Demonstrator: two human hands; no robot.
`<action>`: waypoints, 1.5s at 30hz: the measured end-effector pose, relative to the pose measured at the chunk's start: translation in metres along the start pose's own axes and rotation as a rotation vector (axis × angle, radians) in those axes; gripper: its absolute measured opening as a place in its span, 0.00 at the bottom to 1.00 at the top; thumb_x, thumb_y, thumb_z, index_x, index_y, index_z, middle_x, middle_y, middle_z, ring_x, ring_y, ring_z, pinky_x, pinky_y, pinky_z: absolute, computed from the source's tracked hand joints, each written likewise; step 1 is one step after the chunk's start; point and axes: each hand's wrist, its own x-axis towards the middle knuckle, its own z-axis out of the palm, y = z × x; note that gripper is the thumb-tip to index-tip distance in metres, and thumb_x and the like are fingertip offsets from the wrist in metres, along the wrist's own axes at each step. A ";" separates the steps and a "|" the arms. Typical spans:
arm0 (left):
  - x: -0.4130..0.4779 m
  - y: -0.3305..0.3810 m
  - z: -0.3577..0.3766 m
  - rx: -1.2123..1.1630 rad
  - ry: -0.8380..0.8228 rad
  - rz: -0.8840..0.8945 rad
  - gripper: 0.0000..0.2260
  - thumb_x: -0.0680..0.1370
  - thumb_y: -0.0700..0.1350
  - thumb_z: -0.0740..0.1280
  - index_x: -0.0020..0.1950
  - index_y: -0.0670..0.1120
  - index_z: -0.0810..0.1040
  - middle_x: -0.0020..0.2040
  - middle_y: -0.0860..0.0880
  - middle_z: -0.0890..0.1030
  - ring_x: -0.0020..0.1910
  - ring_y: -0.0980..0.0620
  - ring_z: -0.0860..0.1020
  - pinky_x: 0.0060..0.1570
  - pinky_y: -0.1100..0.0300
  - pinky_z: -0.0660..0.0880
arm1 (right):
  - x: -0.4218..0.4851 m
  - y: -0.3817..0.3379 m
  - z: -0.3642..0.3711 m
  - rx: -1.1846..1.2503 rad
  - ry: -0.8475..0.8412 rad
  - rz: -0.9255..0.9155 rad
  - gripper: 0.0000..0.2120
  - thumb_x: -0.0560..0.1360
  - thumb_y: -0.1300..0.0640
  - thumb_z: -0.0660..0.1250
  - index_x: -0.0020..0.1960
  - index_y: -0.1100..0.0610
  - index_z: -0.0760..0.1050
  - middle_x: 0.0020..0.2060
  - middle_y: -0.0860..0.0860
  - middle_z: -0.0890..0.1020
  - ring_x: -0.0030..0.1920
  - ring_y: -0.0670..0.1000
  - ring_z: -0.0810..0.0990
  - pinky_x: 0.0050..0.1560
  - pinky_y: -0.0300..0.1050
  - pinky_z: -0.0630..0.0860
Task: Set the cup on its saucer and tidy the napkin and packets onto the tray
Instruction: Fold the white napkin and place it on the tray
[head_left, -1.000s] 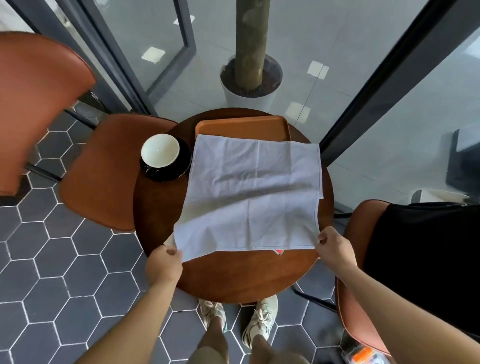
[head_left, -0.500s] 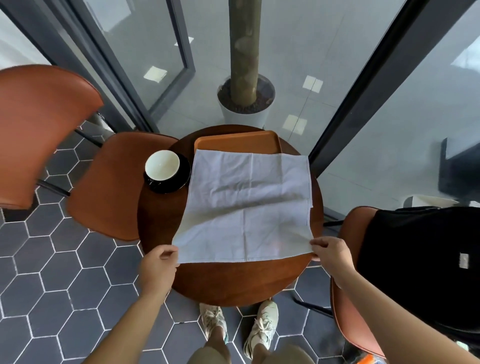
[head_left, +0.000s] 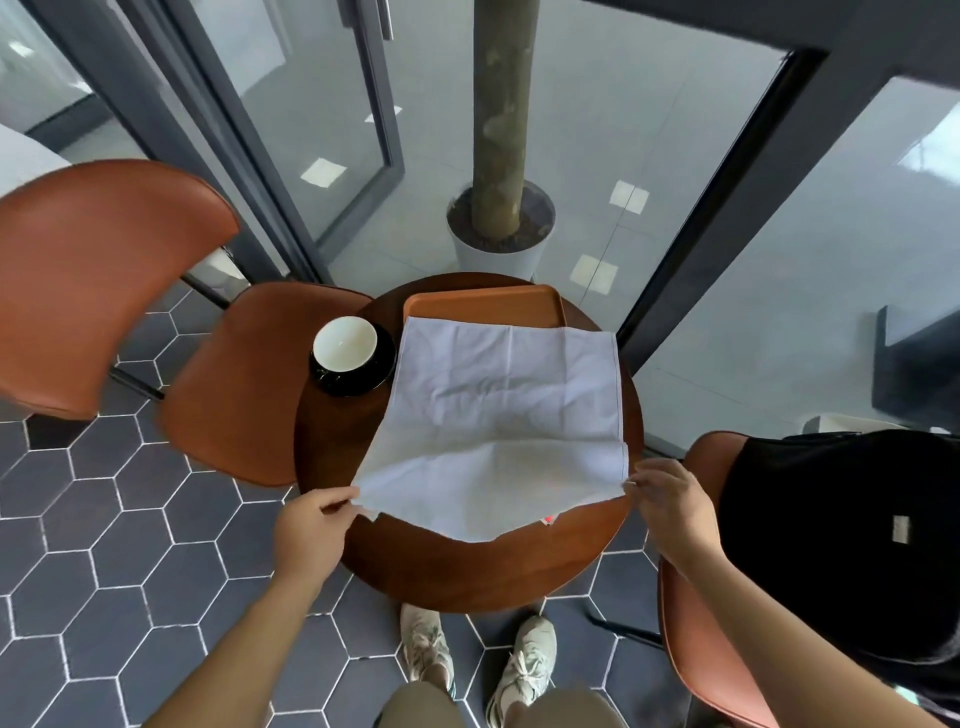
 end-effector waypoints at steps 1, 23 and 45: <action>0.000 0.001 -0.001 0.008 0.003 0.046 0.09 0.74 0.36 0.73 0.48 0.50 0.86 0.48 0.51 0.84 0.48 0.49 0.83 0.54 0.55 0.77 | 0.000 -0.002 -0.002 -0.007 -0.012 -0.029 0.01 0.74 0.56 0.74 0.45 0.53 0.85 0.47 0.44 0.82 0.48 0.51 0.81 0.50 0.49 0.78; -0.005 0.006 -0.020 0.007 -0.005 0.188 0.09 0.76 0.43 0.72 0.43 0.58 0.82 0.40 0.58 0.84 0.44 0.56 0.81 0.44 0.59 0.75 | -0.016 0.000 -0.043 0.149 0.055 0.057 0.08 0.78 0.58 0.67 0.43 0.46 0.78 0.37 0.42 0.82 0.39 0.43 0.79 0.35 0.36 0.70; 0.022 0.032 0.002 -0.143 0.071 0.019 0.02 0.77 0.43 0.72 0.46 0.51 0.83 0.39 0.47 0.83 0.40 0.46 0.81 0.44 0.46 0.82 | 0.025 -0.013 -0.045 0.056 0.030 0.033 0.05 0.81 0.56 0.64 0.48 0.51 0.76 0.39 0.49 0.81 0.39 0.46 0.77 0.35 0.42 0.71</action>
